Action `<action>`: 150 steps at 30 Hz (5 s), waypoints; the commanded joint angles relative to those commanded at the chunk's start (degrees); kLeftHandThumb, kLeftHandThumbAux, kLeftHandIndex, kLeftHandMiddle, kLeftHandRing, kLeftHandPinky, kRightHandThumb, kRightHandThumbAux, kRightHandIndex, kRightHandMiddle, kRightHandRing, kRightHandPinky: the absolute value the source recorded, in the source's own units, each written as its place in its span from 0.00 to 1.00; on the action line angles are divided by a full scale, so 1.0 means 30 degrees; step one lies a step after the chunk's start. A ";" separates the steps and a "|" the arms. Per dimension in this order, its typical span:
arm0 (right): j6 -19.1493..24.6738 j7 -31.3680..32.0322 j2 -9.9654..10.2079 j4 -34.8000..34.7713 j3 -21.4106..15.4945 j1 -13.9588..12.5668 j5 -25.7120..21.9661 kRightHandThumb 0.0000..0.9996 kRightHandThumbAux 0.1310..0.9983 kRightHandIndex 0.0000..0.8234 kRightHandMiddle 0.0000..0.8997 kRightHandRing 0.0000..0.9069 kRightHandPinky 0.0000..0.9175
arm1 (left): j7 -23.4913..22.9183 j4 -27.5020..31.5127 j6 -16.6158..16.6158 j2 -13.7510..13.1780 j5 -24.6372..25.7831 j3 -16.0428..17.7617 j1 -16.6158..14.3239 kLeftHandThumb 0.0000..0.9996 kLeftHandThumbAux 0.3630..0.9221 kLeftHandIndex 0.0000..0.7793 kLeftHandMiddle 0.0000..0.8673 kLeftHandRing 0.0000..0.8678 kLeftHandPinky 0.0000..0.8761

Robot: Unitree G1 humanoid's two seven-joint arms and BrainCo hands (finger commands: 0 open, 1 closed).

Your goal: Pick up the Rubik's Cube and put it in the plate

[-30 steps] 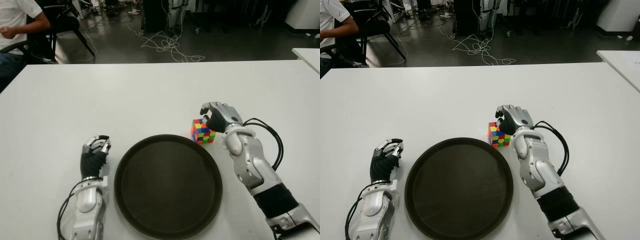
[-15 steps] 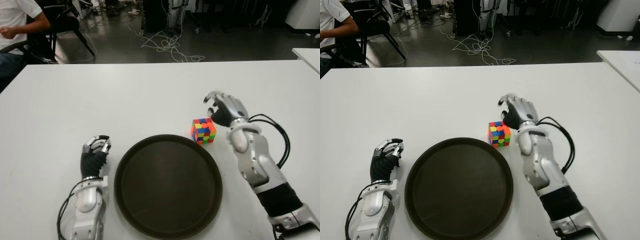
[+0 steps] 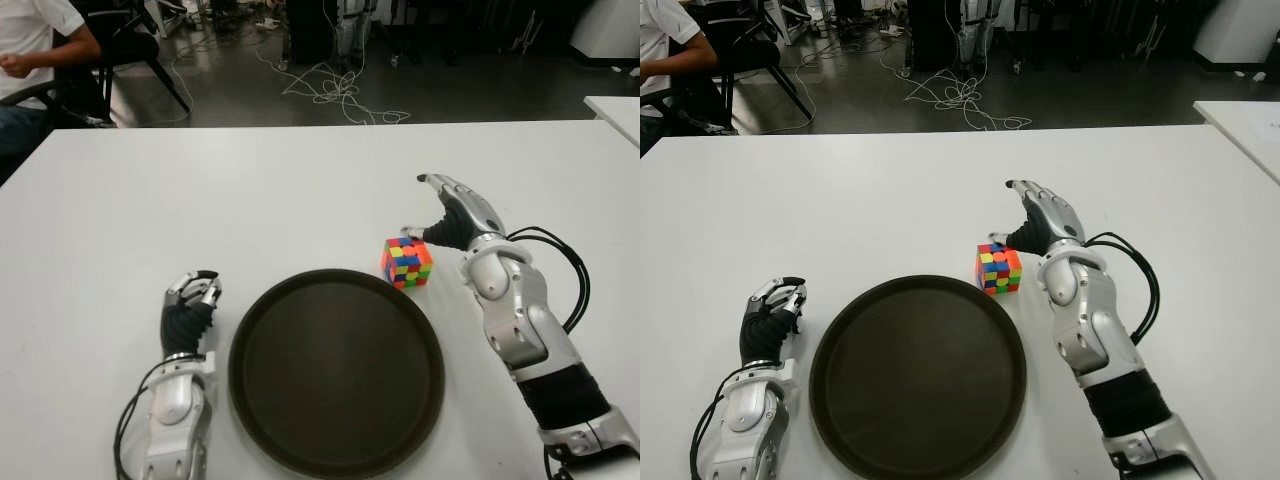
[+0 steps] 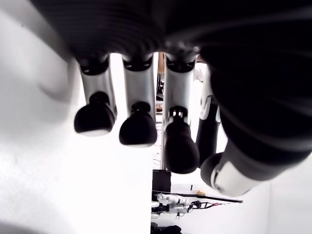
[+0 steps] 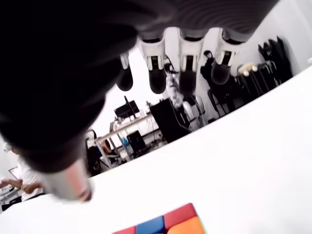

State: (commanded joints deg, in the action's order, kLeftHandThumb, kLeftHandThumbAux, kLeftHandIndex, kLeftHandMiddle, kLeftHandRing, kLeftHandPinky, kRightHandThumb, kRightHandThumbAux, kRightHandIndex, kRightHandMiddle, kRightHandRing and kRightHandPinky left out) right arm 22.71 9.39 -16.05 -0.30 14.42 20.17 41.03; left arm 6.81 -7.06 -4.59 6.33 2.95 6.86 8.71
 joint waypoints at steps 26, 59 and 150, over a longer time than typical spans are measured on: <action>-0.0244 0.0622 -0.0633 -0.0293 0.0337 -0.0073 0.0150 0.00 0.62 0.00 0.00 0.00 0.00 | 0.0020 -0.0152 -0.0581 -0.0155 -0.0200 -0.0180 0.0045 0.71 0.61 0.57 0.91 0.94 0.93; -0.0546 0.4450 -0.2029 -0.1980 0.1773 -0.0253 0.0383 0.00 0.60 0.00 0.00 0.00 0.00 | -0.0008 0.0086 0.0125 -0.0349 -0.0555 -0.0458 0.0079 0.71 0.61 0.57 0.93 0.95 0.93; -0.0857 0.2625 -0.1153 0.1643 0.2516 0.0523 0.0428 0.00 0.63 0.00 0.00 0.00 0.00 | -0.0281 0.1368 0.2277 -0.0824 -0.1013 -0.0868 0.0169 0.71 0.61 0.57 0.93 0.94 0.92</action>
State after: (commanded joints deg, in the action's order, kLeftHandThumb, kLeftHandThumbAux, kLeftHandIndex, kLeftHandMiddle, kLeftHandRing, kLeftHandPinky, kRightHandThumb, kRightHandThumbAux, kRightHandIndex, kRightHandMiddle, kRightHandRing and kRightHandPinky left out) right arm 20.13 17.27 -19.51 4.63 21.97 21.74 42.32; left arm 5.97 -2.95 2.24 3.86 -0.09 4.26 9.22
